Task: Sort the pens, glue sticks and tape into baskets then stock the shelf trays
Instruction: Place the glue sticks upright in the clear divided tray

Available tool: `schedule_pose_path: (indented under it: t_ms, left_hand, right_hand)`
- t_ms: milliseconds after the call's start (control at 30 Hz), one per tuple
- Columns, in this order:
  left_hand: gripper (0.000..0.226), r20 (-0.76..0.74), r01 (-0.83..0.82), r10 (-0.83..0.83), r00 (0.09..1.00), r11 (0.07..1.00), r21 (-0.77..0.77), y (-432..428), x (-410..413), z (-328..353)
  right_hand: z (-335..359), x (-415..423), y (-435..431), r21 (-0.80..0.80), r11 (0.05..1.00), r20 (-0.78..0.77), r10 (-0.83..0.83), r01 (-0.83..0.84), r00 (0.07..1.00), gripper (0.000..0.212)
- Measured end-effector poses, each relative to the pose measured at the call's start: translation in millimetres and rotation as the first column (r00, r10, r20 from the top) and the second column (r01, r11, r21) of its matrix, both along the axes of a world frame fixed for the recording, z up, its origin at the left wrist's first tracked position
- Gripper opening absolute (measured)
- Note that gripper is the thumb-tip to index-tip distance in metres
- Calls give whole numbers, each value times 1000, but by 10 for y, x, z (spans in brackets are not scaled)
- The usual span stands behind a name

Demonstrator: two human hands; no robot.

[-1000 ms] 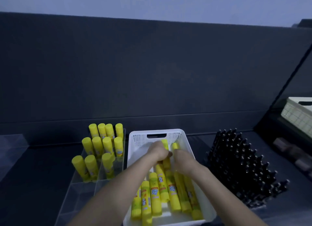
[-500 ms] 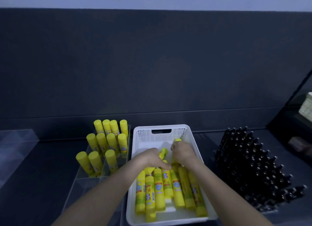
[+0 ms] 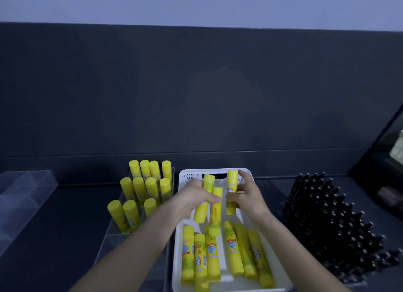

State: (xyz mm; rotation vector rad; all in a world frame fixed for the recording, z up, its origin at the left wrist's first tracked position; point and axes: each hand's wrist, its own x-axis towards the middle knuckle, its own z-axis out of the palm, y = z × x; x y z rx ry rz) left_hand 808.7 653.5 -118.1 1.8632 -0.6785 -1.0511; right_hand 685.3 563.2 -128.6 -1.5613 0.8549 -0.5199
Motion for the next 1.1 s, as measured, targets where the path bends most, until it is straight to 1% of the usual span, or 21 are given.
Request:
schedule_pose_path:
  t_ms: [67, 167, 233, 300, 367, 433, 500, 567, 633, 700, 767, 833, 900, 1033, 1100]
  left_hand:
    - [25, -6, 7, -8, 1000, 994, -112, 172, 5, 186]
    - [20, 30, 25, -18, 999, 970, -242, 524, 4, 391]
    - [12, 53, 11, 6, 999, 950, -311, 776, 26, 484]
    - [12, 84, -23, 55, 995, 942, -336, 1024, 100, 507]
    - [17, 100, -59, 101, 990, 932, -359, 1257, 188, 513]
    - [23, 64, -131, 171, 983, 906, -403, 1474, 284, 491]
    - [26, 18, -195, 227, 974, 872, -449, 1668, 374, 461]
    - [30, 30, -212, 254, 967, 861, -462, 1828, 441, 432]
    - [34, 59, -209, 261, 963, 872, -443, 1950, 481, 403]
    - [28, 71, -218, 275, 959, 873, -437, 2041, 517, 360]
    - [26, 81, -226, 288, 954, 871, -436, 2105, 549, 331]
    - [27, 95, -223, 288, 953, 878, -424, 2163, 584, 296]
    - [27, 114, -206, 271, 956, 894, -397, 2199, 600, 262]
    - [23, 143, -207, 270, 952, 915, -347, 2191, 614, 191]
    - [26, 146, -200, 260, 954, 922, -333, 2169, 619, 179]
  right_hand:
    - [126, -65, 63, 6, 1000, 63, 27, -27, 998, 58]
    - [288, -109, 177, 29, 999, 157, 33, -38, 987, 35]
    - [376, -95, 276, -22, 998, 158, 53, -50, 986, 24]
    - [457, -44, 397, -55, 996, 151, 81, -73, 985, 16]
    - [519, 35, 521, -56, 994, 178, 107, -98, 978, 15]
    - [562, 140, 649, -88, 989, 172, 136, -122, 976, 18]
    - [551, 263, 754, -153, 977, 158, 173, -149, 972, 23]
    - [490, 386, 843, -267, 948, 91, 205, -174, 975, 29]
    - [414, 494, 924, -386, 896, -17, 229, -218, 973, 33]
    - [321, 584, 992, -492, 824, -142, 243, -282, 960, 34]
    - [233, 651, 1034, -575, 741, -271, 229, -348, 935, 30]
    - [164, 705, 1060, -614, 681, -389, 179, -399, 904, 27]
    - [107, 748, 1083, -620, 644, -486, 133, -448, 864, 31]
    - [91, 796, 1117, -613, 638, -537, 96, -466, 838, 35]
    - [115, 815, 1115, -618, 625, -556, 82, -477, 827, 36]
